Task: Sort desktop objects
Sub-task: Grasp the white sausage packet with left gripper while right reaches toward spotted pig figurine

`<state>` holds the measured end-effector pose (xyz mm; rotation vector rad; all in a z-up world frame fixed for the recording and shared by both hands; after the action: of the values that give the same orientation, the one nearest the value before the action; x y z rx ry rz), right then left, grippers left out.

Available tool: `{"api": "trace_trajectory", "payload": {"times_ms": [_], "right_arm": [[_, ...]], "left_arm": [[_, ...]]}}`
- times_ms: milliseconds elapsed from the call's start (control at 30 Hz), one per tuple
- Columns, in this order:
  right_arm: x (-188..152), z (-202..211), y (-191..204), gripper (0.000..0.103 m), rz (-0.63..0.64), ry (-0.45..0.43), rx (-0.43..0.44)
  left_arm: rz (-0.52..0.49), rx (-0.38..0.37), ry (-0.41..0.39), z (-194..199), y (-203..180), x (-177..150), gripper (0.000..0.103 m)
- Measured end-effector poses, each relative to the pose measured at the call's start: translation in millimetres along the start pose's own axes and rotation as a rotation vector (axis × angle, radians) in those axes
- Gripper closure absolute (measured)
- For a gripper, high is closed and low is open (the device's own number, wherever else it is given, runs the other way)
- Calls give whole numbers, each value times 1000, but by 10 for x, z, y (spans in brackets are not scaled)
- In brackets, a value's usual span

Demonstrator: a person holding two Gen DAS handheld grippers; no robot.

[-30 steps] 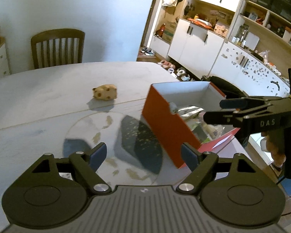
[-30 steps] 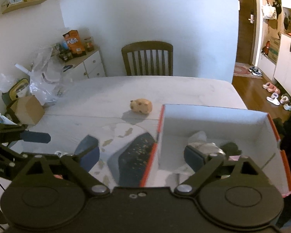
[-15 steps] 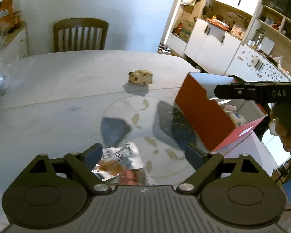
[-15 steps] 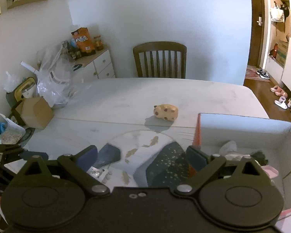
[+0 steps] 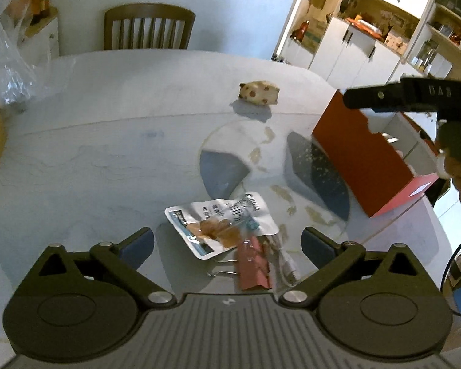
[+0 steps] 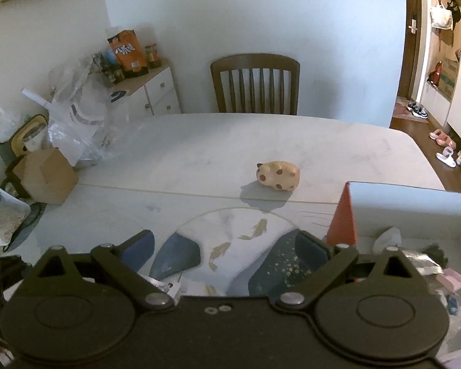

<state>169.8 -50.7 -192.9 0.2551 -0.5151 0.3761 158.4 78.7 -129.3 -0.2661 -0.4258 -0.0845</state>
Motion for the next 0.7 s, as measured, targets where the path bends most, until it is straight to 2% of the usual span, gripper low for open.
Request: {"api": "trace_trajectory", "payload": {"times_ms": [100,200,433,533,700], "right_arm": [[78,-131,20,5,-1,14,-3],[166,-254,27,5,5,23,-13],[332,-491,-1,5,13,44,-22],[382,-569,-21,5,17,53,-29],[469,-727,-72,5,0,70,-41]], "left_arm": [[8,-9,7,-80,39,93,1],[-33,-3,18,-170,20,216,1],[-269,-34,119,-455,-83,412,1],[-335,-40,158,-552,-55,482,1],[-493,-53,231,-764,-168,485,1]]}}
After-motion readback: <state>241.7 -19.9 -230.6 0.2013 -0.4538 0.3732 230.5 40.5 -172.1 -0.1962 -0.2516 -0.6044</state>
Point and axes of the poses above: each gripper's, at about its wrist camera, not at the fingertips, and z roughly against the way its jaws point, y to its left, x to its top, the point moved 8 cm from there along -z, roughly the way its jaws point, and after that the axes turned 14 degrees about y, right-handed, at the moved point
